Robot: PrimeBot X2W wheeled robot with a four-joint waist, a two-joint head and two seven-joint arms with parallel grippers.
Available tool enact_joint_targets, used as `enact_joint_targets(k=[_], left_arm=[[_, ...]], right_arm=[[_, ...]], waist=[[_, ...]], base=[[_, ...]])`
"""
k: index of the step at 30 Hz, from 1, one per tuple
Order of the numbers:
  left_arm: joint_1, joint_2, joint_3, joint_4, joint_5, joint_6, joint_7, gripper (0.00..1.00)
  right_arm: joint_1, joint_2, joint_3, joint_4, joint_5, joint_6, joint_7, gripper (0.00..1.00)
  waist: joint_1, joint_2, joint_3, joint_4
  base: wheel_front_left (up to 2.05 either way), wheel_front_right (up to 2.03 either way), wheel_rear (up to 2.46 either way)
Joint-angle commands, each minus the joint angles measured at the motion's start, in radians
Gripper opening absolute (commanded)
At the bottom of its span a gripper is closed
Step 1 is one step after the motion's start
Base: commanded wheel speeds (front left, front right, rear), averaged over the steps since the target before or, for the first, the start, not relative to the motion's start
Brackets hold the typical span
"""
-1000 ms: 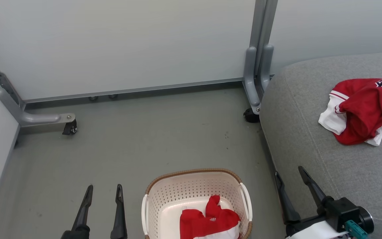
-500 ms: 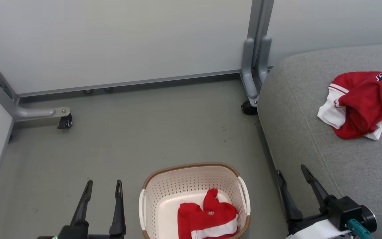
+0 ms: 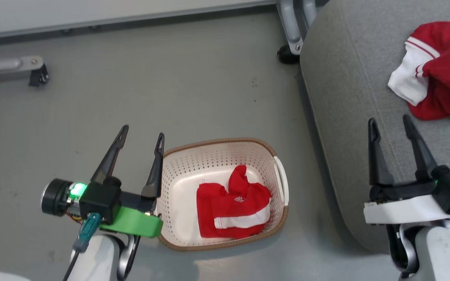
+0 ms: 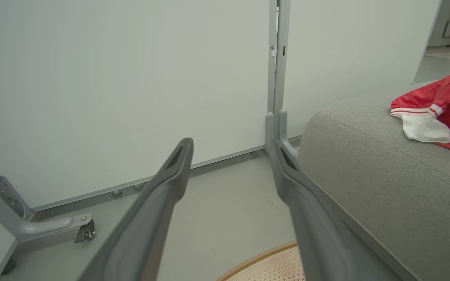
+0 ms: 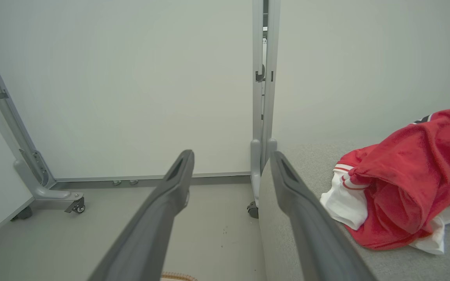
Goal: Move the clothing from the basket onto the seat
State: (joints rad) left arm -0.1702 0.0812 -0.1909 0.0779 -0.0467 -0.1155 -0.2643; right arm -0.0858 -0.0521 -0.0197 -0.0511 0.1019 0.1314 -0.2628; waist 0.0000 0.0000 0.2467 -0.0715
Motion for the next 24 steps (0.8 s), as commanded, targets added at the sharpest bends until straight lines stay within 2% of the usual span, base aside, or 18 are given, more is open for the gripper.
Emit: enact_joint_targets(k=[1,4,10,16,21,24], left_arm=[[-0.063,0.019,-0.015,0.021,0.009,-0.007,0.000,1.00],[-0.175,0.056,-0.084,0.097,0.023,-0.015,0.000,1.00],[-0.416,0.118,-0.309,0.290,0.008,-0.016,0.000,1.00],[-0.622,0.166,-0.527,0.439,-0.052,-0.015,0.000,1.00],[-0.778,0.187,-0.769,0.568,-0.103,-0.015,0.000,1.00],[-0.855,0.175,-0.902,0.658,-0.145,-0.015,0.000,1.00]], right_arm=[[-0.040,0.000,-0.013,-0.017,-0.003,-0.001,-0.003,1.00],[-0.087,0.000,-0.045,-0.056,-0.020,-0.001,-0.003,1.00],[-0.147,0.000,-0.110,-0.120,-0.033,-0.001,-0.003,1.00],[-0.205,0.001,-0.176,-0.181,0.013,-0.001,-0.003,1.00],[-0.238,0.001,-0.206,-0.218,0.031,-0.001,-0.003,1.00],[-0.248,0.001,-0.205,-0.237,0.018,-0.001,-0.003,1.00]], waist=[[0.0000,0.0000,0.247,-0.021],[0.0000,0.0000,0.345,-0.017],[0.0000,0.0000,0.489,-0.018],[0.0000,0.0000,0.623,-0.065],[0.0000,0.0000,0.719,-0.077],[0.0000,0.0000,0.757,-0.078]], base=[[0.00,0.00,0.00],[0.00,0.00,0.00],[0.00,0.00,0.00],[0.00,0.00,0.00],[0.00,0.00,0.00],[0.00,0.00,0.00]])
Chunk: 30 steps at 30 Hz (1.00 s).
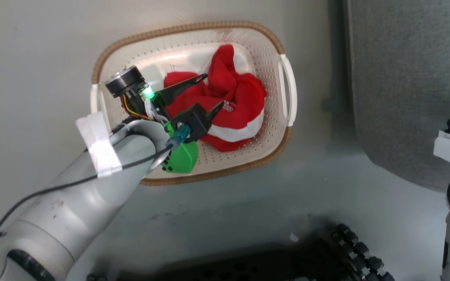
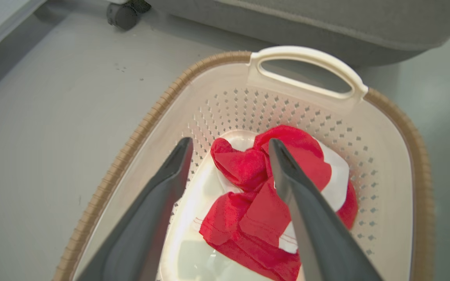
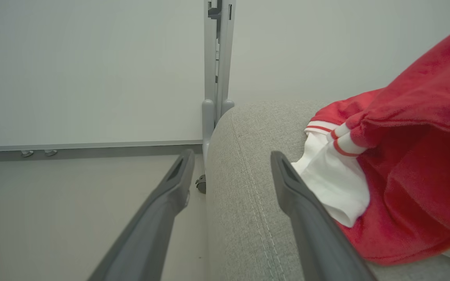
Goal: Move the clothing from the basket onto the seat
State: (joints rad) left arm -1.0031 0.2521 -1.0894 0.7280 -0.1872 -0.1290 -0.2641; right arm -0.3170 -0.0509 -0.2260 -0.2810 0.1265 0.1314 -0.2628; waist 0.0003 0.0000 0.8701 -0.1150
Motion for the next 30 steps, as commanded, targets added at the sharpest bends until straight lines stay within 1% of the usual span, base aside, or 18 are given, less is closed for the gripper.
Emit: enact_joint_targets(k=[1,4,7,9,12,15,20,23,24,25,26,30], left_arm=[[-0.053,-0.008,-0.048,0.039,-0.028,-0.002,0.000,1.00],[-0.113,-0.037,-0.137,0.115,-0.080,-0.002,0.001,1.00],[-0.142,-0.066,-0.180,0.168,-0.128,-0.002,0.012,1.00],[-0.157,-0.078,-0.189,0.191,-0.127,-0.002,0.023,1.00],[-0.124,-0.099,-0.191,0.212,-0.085,-0.002,0.042,1.00],[-0.112,-0.105,-0.191,0.231,-0.073,-0.002,0.050,1.00],[-0.104,-0.123,-0.191,0.241,-0.086,-0.002,0.076,1.00],[-0.108,-0.127,-0.191,0.254,-0.063,-0.002,0.081,1.00],[-0.109,-0.130,-0.191,0.257,-0.062,-0.002,0.074,0.49],[-0.111,-0.132,-0.191,0.260,-0.062,-0.002,0.068,0.17],[-0.108,-0.135,-0.191,0.262,-0.053,-0.002,0.066,0.00],[-0.108,-0.144,-0.191,0.272,-0.046,-0.002,0.059,0.00]], right_arm=[[-0.021,0.000,0.002,-0.015,-0.009,-0.001,-0.003,1.00],[-0.031,0.000,0.003,-0.038,0.004,-0.001,-0.003,1.00],[-0.039,0.000,0.012,-0.059,0.003,-0.001,-0.003,1.00],[-0.039,0.000,0.020,-0.070,-0.001,-0.001,-0.003,1.00],[-0.032,0.000,0.034,-0.081,-0.007,-0.001,-0.003,1.00],[-0.020,0.000,0.053,-0.084,-0.008,-0.001,-0.003,1.00],[-0.016,0.000,0.074,-0.083,-0.014,-0.001,-0.003,1.00],[-0.023,0.000,0.092,-0.081,-0.020,-0.001,-0.003,1.00],[-0.024,0.000,0.096,-0.083,-0.020,-0.001,-0.003,1.00],[-0.024,0.000,0.099,-0.084,-0.021,-0.001,-0.003,1.00],[-0.023,0.000,0.101,-0.086,-0.020,-0.001,-0.003,1.00],[-0.016,0.000,0.096,-0.089,-0.022,-0.001,-0.003,1.00]], waist=[[-0.0003,0.0000,0.145,-0.034],[-0.0003,0.0000,0.172,-0.036],[-0.0003,0.0000,0.191,-0.041],[-0.0003,0.0000,0.195,-0.043],[-0.0003,0.0000,0.197,-0.050],[-0.0003,0.0000,0.200,-0.057],[-0.0003,0.0000,0.205,-0.065],[-0.0003,0.0000,0.205,-0.074],[-0.0003,0.0000,0.205,-0.077],[-0.0003,0.0000,0.204,-0.079],[-0.0003,0.0000,0.204,-0.081],[-0.0003,0.0000,0.201,-0.082]], base=[[0.00,0.00,0.00],[0.00,0.00,0.00],[0.00,0.00,0.00],[0.00,0.00,0.00],[0.00,0.00,0.00],[0.00,0.00,0.00],[0.00,0.00,0.00],[0.00,0.00,0.00],[0.00,0.00,0.00],[0.00,0.00,0.00],[0.00,0.00,0.00],[0.00,0.00,0.00]])
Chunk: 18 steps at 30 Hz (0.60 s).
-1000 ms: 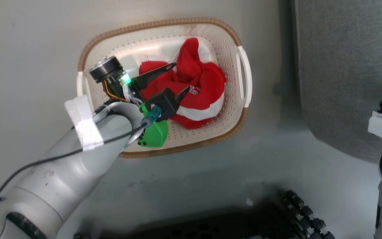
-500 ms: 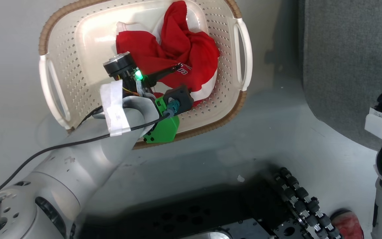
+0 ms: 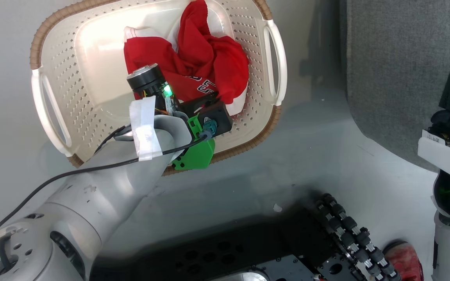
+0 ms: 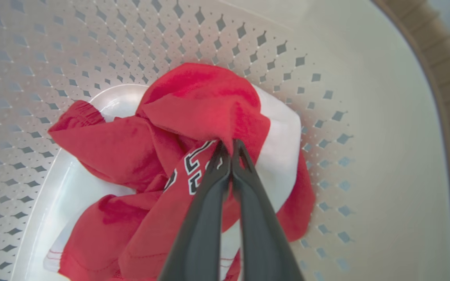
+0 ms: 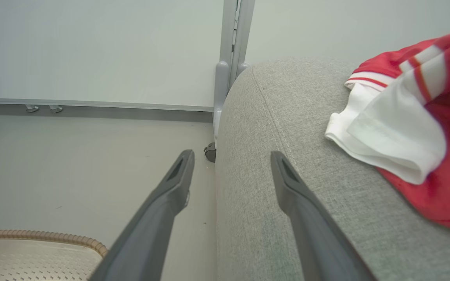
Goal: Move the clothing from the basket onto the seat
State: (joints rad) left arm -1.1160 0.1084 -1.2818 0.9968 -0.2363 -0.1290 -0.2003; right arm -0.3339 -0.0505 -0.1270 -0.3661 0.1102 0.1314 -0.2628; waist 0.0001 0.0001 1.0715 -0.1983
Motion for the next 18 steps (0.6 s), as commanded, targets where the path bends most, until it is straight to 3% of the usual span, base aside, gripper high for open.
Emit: enact_joint_targets(k=[1,9,18], left_arm=[[0.005,-0.003,0.001,0.003,0.002,-0.002,-0.007,0.00],[-0.057,0.000,0.001,-0.006,-0.086,-0.002,-0.060,0.00],[0.086,0.028,0.124,-0.136,-0.149,0.017,-0.065,0.00]], right_arm=[[0.000,0.000,-0.005,-0.004,-0.007,-0.001,-0.003,1.00],[-0.038,-0.006,0.010,0.008,-0.036,-0.001,-0.003,1.00],[-0.017,-0.015,0.076,0.098,-0.071,-0.001,-0.003,1.00]], waist=[[-0.0001,-0.0001,-0.001,0.002],[-0.0001,-0.0001,-0.036,0.044],[-0.0001,-0.0001,-0.256,0.094]], base=[[0.00,0.00,0.00],[0.00,0.00,0.00],[0.00,0.00,0.00]])
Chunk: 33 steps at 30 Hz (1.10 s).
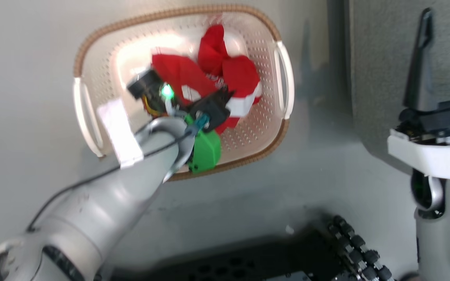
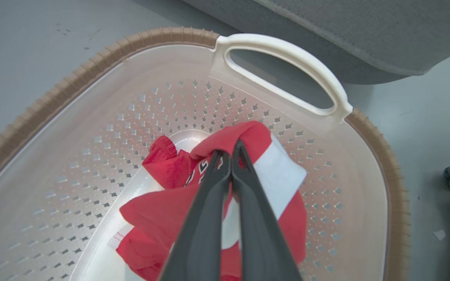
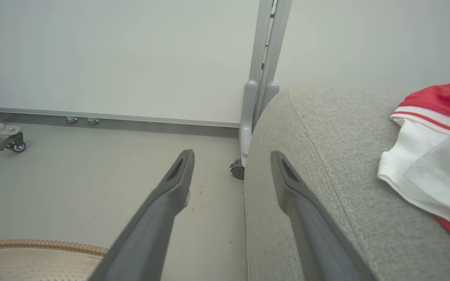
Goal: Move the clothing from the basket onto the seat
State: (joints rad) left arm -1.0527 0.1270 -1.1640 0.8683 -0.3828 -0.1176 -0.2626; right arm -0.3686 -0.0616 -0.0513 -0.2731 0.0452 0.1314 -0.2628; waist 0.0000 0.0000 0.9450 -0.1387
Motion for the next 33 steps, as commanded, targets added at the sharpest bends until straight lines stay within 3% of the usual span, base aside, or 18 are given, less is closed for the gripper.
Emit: enact_joint_targets(k=[1,17,25,33], left_arm=[[0.044,0.012,0.022,-0.022,-0.001,0.014,-0.003,0.00],[0.531,0.058,0.382,-0.368,0.051,0.137,-0.003,0.00],[0.710,0.047,0.526,-0.519,0.091,0.156,-0.002,0.00],[0.796,0.024,0.597,-0.641,0.135,0.146,-0.002,0.00]], right_arm=[[0.024,-0.004,0.006,0.014,-0.006,-0.001,-0.003,1.00],[0.239,0.007,0.098,0.182,0.028,-0.001,-0.003,1.00],[0.339,0.007,0.142,0.252,0.041,-0.001,-0.003,1.00],[0.413,-0.010,0.194,0.304,0.054,-0.001,-0.003,1.00]], waist=[[0.0000,0.0000,-0.156,0.037],[0.0000,0.0000,-0.654,0.048],[0.0000,0.0000,-0.824,0.023],[0.0000,0.0000,-0.911,0.020]], base=[[0.00,0.00,0.00],[0.00,0.00,0.00],[0.00,0.00,0.00],[0.00,0.00,0.00]])
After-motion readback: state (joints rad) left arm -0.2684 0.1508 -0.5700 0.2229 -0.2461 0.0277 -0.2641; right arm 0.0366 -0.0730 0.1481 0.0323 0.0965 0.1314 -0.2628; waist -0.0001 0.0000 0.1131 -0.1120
